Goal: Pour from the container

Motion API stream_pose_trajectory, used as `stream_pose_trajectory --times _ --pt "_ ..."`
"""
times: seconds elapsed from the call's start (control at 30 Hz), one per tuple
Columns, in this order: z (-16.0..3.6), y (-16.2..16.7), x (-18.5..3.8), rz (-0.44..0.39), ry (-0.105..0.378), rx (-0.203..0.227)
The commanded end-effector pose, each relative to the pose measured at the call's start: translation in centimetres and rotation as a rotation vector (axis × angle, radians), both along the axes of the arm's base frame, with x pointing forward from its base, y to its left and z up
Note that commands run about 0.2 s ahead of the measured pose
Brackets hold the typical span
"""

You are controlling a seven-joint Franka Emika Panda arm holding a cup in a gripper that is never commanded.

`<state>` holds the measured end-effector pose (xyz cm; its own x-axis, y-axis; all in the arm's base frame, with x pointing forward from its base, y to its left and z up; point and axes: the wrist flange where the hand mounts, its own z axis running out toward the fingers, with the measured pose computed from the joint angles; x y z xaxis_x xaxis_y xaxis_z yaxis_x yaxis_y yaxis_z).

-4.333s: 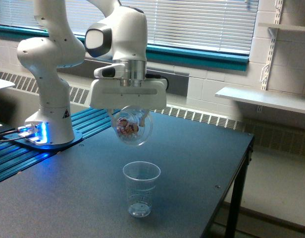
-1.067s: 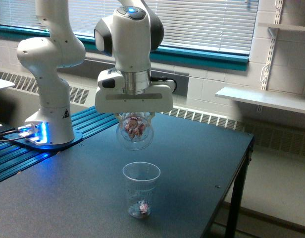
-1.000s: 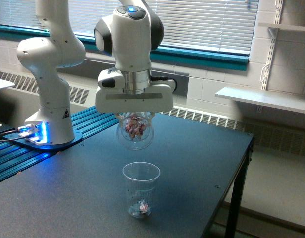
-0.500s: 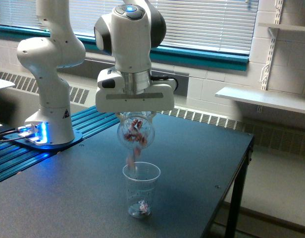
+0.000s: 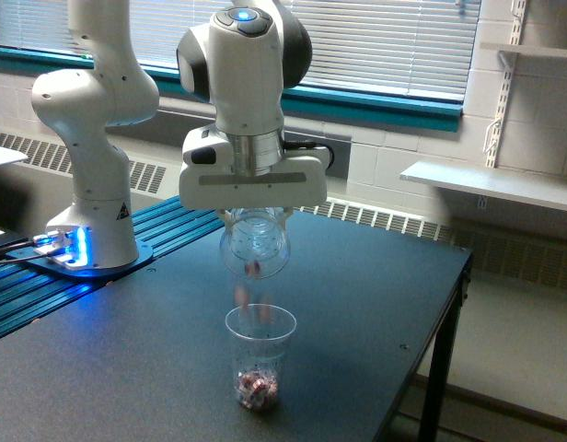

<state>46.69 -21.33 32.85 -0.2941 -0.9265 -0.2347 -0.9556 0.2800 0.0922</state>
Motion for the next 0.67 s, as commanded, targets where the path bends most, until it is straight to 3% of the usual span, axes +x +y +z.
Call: stream_pose_trajectory --times 0.03,0.23,0.4,0.67 --pt "-0.24 0.32 0.23 0.004 0.012 0.013" --pt "-0.51 0.54 0.32 0.006 0.026 0.011" --pt "-0.67 0.97 0.66 0.032 0.052 -0.035" --pt "-0.5 0.83 1.05 0.013 0.053 -0.048"
